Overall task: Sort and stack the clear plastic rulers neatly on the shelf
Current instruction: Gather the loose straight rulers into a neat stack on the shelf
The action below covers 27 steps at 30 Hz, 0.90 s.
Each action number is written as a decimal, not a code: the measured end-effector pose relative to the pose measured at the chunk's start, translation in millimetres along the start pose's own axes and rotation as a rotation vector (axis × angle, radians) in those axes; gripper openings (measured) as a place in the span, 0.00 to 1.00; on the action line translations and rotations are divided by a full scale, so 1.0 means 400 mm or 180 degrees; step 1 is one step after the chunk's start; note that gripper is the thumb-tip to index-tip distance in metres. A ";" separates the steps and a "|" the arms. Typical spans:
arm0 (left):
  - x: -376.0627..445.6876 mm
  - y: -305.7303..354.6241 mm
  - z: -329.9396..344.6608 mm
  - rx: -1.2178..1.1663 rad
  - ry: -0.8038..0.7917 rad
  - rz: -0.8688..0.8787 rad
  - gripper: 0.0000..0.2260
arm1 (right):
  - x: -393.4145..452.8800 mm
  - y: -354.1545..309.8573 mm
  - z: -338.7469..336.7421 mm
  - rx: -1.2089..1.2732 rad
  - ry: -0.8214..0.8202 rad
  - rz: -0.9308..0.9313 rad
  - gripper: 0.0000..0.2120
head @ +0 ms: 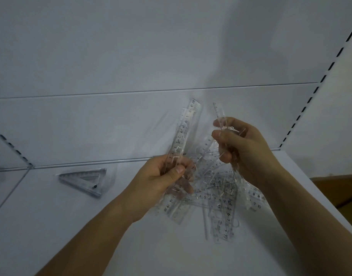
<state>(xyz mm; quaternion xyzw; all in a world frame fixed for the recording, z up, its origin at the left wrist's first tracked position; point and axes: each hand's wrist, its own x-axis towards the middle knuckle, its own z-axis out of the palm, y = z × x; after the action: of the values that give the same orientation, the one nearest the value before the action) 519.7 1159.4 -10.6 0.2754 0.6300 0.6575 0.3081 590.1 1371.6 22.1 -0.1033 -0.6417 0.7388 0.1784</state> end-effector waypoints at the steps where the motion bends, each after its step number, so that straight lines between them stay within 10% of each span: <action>1: 0.000 0.003 0.000 0.0004 0.0044 -0.0026 0.08 | 0.001 -0.001 -0.002 -0.0001 -0.0007 0.0023 0.09; 14: 0.004 0.001 -0.004 0.0012 0.0098 -0.0019 0.27 | 0.004 -0.013 -0.011 0.0697 -0.0478 0.0330 0.14; 19: 0.005 -0.015 0.009 0.0105 -0.0115 0.0188 0.13 | 0.002 -0.012 -0.010 0.0527 -0.0451 0.0202 0.13; 27: -0.012 -0.021 0.015 0.1730 -0.0201 0.0457 0.21 | -0.019 0.008 0.036 0.0167 0.0071 -0.0054 0.15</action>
<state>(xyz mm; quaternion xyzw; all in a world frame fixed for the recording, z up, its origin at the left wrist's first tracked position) 527.9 1159.8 -18.6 0.4122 0.7522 0.4757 0.1951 591.1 1355.1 20.8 -0.1014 -0.6209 0.7526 0.1944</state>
